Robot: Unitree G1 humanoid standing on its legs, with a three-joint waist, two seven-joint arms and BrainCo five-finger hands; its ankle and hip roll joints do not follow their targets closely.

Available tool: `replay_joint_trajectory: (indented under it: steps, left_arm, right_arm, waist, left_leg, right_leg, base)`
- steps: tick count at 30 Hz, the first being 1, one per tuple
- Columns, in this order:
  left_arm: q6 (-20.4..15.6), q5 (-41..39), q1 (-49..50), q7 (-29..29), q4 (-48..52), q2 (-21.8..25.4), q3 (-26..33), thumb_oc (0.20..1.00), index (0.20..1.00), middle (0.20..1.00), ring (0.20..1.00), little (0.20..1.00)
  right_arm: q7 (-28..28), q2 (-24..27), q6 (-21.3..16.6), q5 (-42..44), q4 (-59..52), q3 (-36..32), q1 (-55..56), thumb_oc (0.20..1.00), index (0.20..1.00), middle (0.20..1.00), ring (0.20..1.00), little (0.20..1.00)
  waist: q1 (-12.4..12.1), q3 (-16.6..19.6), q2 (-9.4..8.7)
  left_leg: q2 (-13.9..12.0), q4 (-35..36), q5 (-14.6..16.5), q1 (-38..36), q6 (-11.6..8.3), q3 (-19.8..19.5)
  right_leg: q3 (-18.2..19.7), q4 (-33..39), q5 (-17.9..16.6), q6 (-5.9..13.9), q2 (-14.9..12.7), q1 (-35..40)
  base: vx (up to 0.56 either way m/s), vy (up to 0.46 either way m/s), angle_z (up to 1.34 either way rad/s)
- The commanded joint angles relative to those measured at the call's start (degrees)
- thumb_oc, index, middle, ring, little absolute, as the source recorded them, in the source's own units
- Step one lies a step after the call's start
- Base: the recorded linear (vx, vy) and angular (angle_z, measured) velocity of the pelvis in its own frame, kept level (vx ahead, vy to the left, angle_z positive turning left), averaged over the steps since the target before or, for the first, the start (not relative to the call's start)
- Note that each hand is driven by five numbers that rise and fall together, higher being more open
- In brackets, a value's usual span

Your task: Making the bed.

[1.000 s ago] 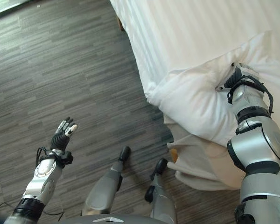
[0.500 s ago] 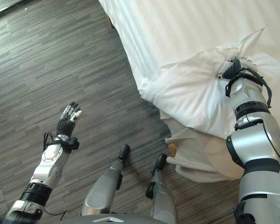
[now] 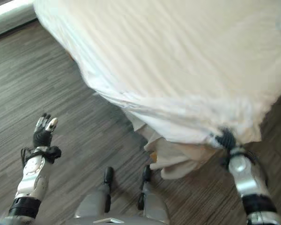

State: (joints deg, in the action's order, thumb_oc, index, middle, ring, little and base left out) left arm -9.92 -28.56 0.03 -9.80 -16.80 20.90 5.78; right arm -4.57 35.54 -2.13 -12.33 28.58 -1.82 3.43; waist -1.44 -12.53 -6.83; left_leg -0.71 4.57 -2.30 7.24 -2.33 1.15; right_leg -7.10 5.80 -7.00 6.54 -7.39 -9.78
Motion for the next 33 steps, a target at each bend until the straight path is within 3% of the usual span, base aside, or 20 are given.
replay_joint_trajectory:
  steps: [1, 3, 5, 8, 9, 16, 21, 23, 25, 27, 30, 32, 33]
  left_arm:
    - [-2.36, 1.82, -1.79, 0.14, -0.38, 0.06, 0.35, 1.0, 1.0, 1.0, 1.0, 1.0]
    - [-2.28, 1.8, -1.45, 0.39, -0.36, -0.15, 0.44, 1.0, 1.0, 1.0, 1.0, 1.0]
    - [-2.38, 1.25, -1.23, 0.5, -0.61, -1.08, 0.1, 1.0, 1.0, 1.0, 1.0, 1.0]
    - [-2.42, 1.35, -1.37, 0.61, -0.8, -1.39, -0.45, 1.0, 1.0, 1.0, 1.0, 1.0]
    - [-2.42, 1.28, -1.67, 0.84, -0.93, -1.5, -0.9, 1.0, 1.0, 1.0, 1.0, 1.0]
    - [-2.28, 1.09, -1.26, 2.03, -1.23, -1.73, -0.91, 1.0, 1.0, 1.0, 1.0, 1.0]
    - [-1.69, 0.83, -0.77, 4.23, -0.39, -1.06, -0.5, 1.0, 1.0, 1.0, 1.0, 1.0]
    - [-1.26, 0.8, -0.85, 5.3, -0.09, -0.6, -0.22, 1.0, 1.0, 1.0, 1.0, 1.0]
    - [-0.41, 0.88, -0.87, 7.33, 1.19, 0.48, -0.04, 1.0, 1.0, 1.0, 1.0, 1.0]
    - [0.14, 1.33, -0.29, 8.36, 2.66, 1.73, 0.32, 1.0, 1.0, 1.0, 1.0, 1.0]
    - [0.92, 2.08, 0.4, 8.52, 2.84, 2.49, -1.0, 1.0, 1.0, 1.0, 1.0, 1.0]
    - [0.26, 2.61, 0.13, 7.01, 2.64, 1.98, -1.35, 1.0, 1.0, 1.0, 1.0, 1.0]
    - [-0.38, 2.57, 0.01, 5.4, 2.35, 1.26, -0.55, 1.0, 1.0, 1.0, 1.0, 1.0]
  right_arm:
    - [-0.76, -0.14, 2.58, 1.45, 9.13, -0.89, 0.0, 0.2, 0.2, 0.2, 0.2, 0.2]
    - [-0.42, -1.95, 2.54, 1.33, 10.8, -0.08, 0.58, 0.2, 0.2, 0.2, 0.2, 0.2]
    - [0.33, -7.11, 2.39, 2.72, 18.81, 3.26, 0.39, 0.2, 0.2, 0.2, 0.2, 0.2]
    - [0.62, -10.77, 2.26, 5.37, 28.06, 5.53, -1.97, 0.2, 0.2, 0.2, 0.2, 0.2]
    - [1.08, -13.34, 2.01, 8.4, 36.03, 6.85, -4.69, 1.0, 1.0, 1.0, 1.0, 1.0]
    - [4.79, -16.16, 2.48, 14.01, 47.49, 5.34, -4.12, 1.0, 1.0, 1.0, 1.0, 1.0]
    - [9.54, -13.7, 4.53, 15.0, 54.62, 1.75, -0.42, 1.0, 1.0, 1.0, 1.0, 1.0]
    - [12.17, -11.0, 5.86, 18.26, 57.1, -2.13, 0.77, 1.0, 1.0, 1.0, 1.0, 1.0]
    - [16.11, -3.41, 8.17, 20.48, 61.0, -10.06, 5.05, 1.0, 1.0, 1.0, 1.0, 1.0]
    - [16.49, 3.28, 9.21, 18.78, 63.83, -15.17, 7.36, 1.0, 1.0, 1.0, 1.0, 1.0]
    - [11.82, 16.4, 8.34, 13.45, 64.28, -19.51, 6.97, 1.0, 1.0, 1.0, 1.0, 1.0]
    - [8.11, 19.68, 5.72, 14.53, 55.84, -19.21, 3.08, 1.0, 1.0, 1.0, 1.0, 1.0]
    - [4.86, 18.63, 3.52, 21.11, 44.31, -21.91, 1.96, 1.0, 1.0, 1.0, 1.0, 1.0]
  waist:
    - [0.39, 0.15, 1.85]
    - [0.47, 0.34, 1.89]
    - [0.64, 0.73, 2.46]
    - [0.52, 0.83, 2.98]
    - [0.37, 0.85, 3.54]
    - [0.37, 1.51, 3.92]
    - [1.02, 2.43, 3.37]
    - [1.36, 2.91, 2.96]
    - [2.14, 3.48, 2.28]
    - [2.57, 3.8, 1.54]
    - [2.39, 3.69, 1.0]
    - [2.7, 3.22, 0.94]
    - [3.54, 2.88, 0.99]
  left_leg:
    - [-0.18, 0.43, -1.6, 0.31, 0.93, 0.11]
    - [-0.18, 0.43, -1.55, 0.0, 0.93, 0.21]
    - [-0.11, 0.43, -1.52, -0.52, 0.96, 0.41]
    - [-0.03, 0.43, -1.55, -0.5, 0.95, 0.49]
    - [0.01, 0.43, -1.57, -0.45, 0.95, 0.63]
    - [-0.1, 0.43, -1.23, -0.85, 0.83, 0.95]
    - [-0.35, 0.43, -0.79, -1.38, 0.64, 1.07]
    - [-0.49, 0.43, -0.63, -1.59, 0.52, 1.11]
    - [-0.66, 0.43, -0.35, -1.89, 0.3, 1.29]
    - [-0.66, 0.43, -0.18, -1.88, 0.17, 1.3]
    - [-0.76, 0.43, -0.01, -1.96, -0.05, 1.42]
    - [-0.85, 0.43, -0.39, -1.39, -0.07, 1.9]
    - [-1.12, 0.43, -0.18, -1.54, -0.06, 2.5]
  right_leg:
    - [0.4, -1.63, 0.06, 1.88, -2.91, 5.42]
    - [0.42, -1.6, 0.09, 1.87, -2.99, 5.7]
    - [0.57, -1.46, 0.02, 1.86, -3.12, 5.97]
    - [0.54, -1.34, -0.08, 1.89, -3.14, 5.98]
    - [0.66, -1.22, -0.29, 1.88, -3.12, 5.79]
    - [0.61, -0.8, -0.37, 1.87, -2.91, 6.1]
    - [0.45, -0.8, -0.04, 1.94, -2.79, 6.71]
    - [0.31, -0.8, 0.06, 2.03, -2.76, 6.91]
    - [0.29, -0.8, 0.15, 2.23, -2.72, 7.18]
    - [0.22, -0.8, 0.28, 2.36, -2.65, 7.23]
    - [0.26, -0.8, 0.16, 2.63, -2.72, 7.37]
    - [1.09, -0.8, -0.35, 2.65, -2.53, 6.45]
    - [1.96, -0.8, -0.4, 2.69, -2.29, 6.02]
  base:
    - [0.06, 0.016, -0.06]
    - [0.02, 0.0, -0.12]
    - [0.02, -0.001, -0.08]
    - [0.0, 0.0, 0.0]
    - [-0.01, 0.009, -0.06]
    - [0.01, -0.003, 0.0]
    - [0.03, -0.015, 0.0]
    - [0.05, -0.023, 0.0]
    - [0.04, -0.022, -0.01]
    - [0.01, -0.009, -0.02]
    - [0.0, -0.008, -0.07]
    - [-0.05, 0.017, -0.17]
    - [-0.05, 0.042, -0.26]
